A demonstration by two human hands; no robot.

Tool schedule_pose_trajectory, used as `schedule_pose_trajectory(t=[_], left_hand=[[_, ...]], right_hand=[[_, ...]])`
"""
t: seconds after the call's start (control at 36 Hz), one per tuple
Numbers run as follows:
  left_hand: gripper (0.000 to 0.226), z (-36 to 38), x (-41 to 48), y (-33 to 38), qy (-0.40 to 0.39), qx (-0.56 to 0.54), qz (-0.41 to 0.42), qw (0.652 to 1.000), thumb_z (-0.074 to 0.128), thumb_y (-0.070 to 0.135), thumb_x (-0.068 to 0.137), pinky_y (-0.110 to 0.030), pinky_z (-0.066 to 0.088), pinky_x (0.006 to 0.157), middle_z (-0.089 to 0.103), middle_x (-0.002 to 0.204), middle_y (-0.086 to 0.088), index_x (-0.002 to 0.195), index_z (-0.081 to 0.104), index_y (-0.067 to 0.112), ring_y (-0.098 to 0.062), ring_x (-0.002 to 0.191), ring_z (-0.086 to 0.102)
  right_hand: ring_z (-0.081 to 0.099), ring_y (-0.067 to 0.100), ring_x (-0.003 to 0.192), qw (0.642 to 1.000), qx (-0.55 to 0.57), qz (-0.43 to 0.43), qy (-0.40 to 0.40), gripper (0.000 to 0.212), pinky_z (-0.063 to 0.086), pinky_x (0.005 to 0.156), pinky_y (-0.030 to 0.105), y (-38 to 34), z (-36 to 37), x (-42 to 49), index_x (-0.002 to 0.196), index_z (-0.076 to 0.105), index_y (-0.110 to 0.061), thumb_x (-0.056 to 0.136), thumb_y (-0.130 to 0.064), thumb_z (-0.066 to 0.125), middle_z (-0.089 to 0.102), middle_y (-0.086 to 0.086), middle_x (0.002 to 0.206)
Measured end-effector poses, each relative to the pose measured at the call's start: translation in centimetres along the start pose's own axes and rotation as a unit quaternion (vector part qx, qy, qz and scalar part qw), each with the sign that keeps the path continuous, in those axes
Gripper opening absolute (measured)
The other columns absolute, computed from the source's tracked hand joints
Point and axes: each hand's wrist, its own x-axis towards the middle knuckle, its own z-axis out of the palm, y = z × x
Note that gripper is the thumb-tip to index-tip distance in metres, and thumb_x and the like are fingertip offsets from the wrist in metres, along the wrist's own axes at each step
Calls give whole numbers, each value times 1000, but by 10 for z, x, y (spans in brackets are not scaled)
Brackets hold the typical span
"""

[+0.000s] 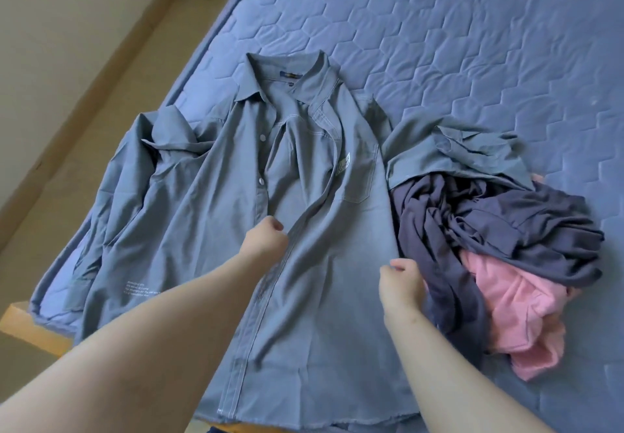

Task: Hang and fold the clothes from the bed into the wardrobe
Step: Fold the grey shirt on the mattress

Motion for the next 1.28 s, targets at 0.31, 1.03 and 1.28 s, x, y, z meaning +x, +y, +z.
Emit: schedule_pose_trajectory(t=[0.31,1.03,1.28], left_hand=[[35,-40,87,59,58,10,94,994,35,7,91,-24,39,72,61,114,-10,115,58,14,-26,97,54],[12,-93,251,133,204,-73,224,950,46,19,90,-31,34,67,55,105,-3,102,46,17,-24,87,52],[61,-106,265,179,-57,-337,81,936,45,61,88,-37,45,88,56,115,-1,124,48,12,-26,111,55]], right_hand=[[52,20,90,983,-42,-162,-78,26,35,72,23,-116,51,47,109,57,-14,89,-5,43,59,2,101],[50,34,111,910,-262,-322,15,44,41,80,36,-264,191,175,130,42,-13,88,-2,46,48,14,127],[51,24,80,954,62,-290,-36,21,42,75,32,-264,184,174,87,60,-20,86,-7,44,59,-6,73]])
